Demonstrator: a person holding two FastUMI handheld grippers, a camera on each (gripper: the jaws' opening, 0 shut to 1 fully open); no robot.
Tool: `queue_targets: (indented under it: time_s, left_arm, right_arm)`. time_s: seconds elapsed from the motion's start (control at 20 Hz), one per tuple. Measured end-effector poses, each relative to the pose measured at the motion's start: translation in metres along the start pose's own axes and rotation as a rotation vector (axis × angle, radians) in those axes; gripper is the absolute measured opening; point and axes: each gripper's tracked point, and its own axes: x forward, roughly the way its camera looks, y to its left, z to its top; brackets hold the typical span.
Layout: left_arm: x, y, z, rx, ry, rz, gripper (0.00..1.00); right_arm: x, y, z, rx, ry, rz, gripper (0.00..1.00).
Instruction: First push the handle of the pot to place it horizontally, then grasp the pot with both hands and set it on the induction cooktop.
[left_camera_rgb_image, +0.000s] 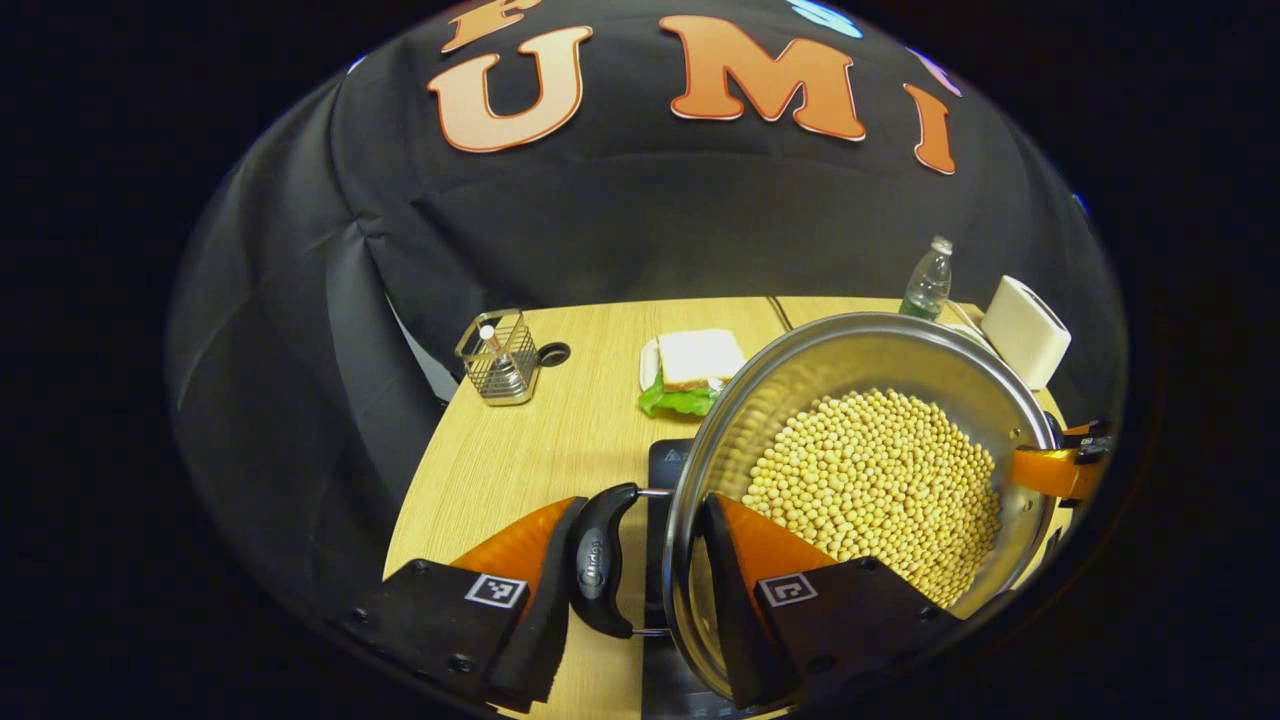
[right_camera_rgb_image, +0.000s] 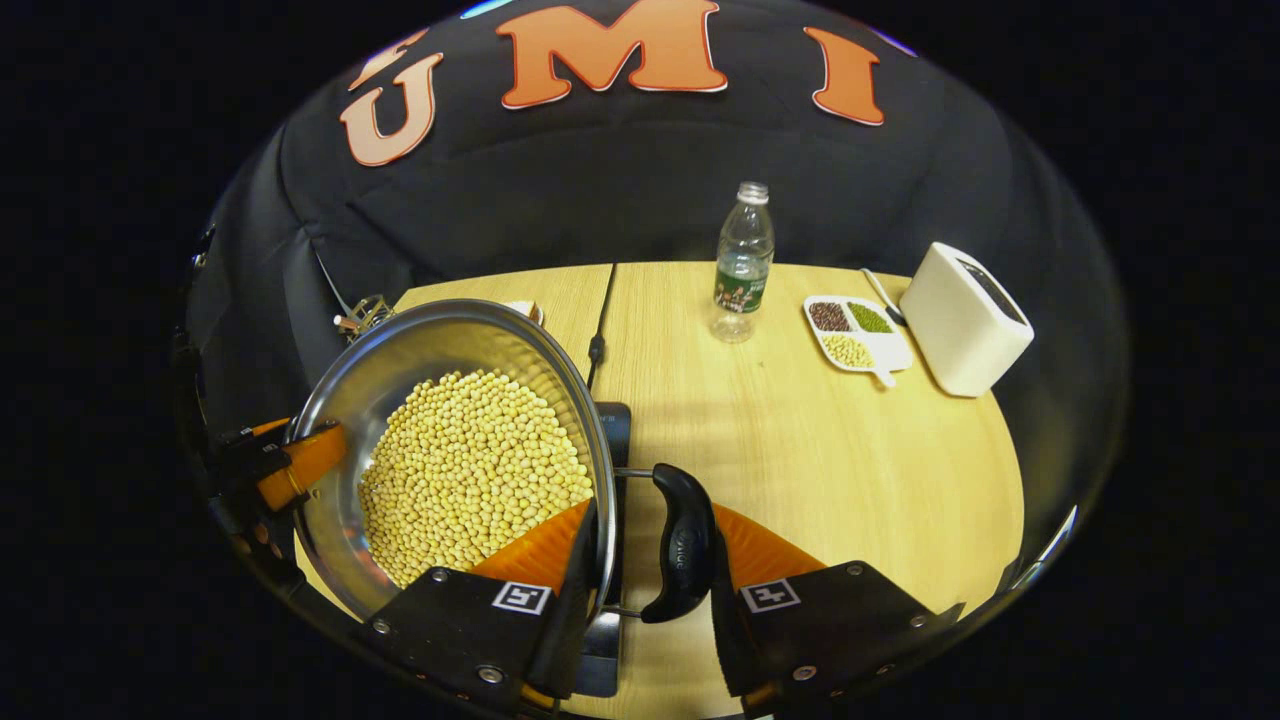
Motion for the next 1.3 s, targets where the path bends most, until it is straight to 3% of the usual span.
queue_targets:
  time_s: [0.45,0.5,0.75,0.95,1.05,1.3]
  left_arm:
    - [0.016,0.002,0.010,0.000,0.086,0.014,0.69]
    - [0.021,0.000,0.011,0.015,0.090,0.020,0.72]
    - [0.011,-0.004,0.021,0.034,0.062,0.062,0.80]
    - [-0.023,0.001,0.048,0.045,-0.027,0.121,0.87]
    - [-0.046,-0.009,0.070,0.018,-0.099,0.121,0.92]
    - [-0.123,-0.047,0.167,-0.063,-0.369,0.102,0.90]
  right_arm:
    - [-0.007,-0.010,0.011,0.038,0.049,0.001,0.55]
    - [-0.007,-0.010,0.014,0.046,0.056,0.006,0.51]
    - [-0.011,-0.020,0.024,0.031,0.040,0.058,0.59]
    - [-0.055,-0.046,0.045,0.038,-0.110,0.116,0.71]
    - [-0.097,-0.077,0.075,0.022,-0.220,0.087,0.78]
    - [-0.234,-0.146,0.169,-0.080,-0.544,0.037,0.88]
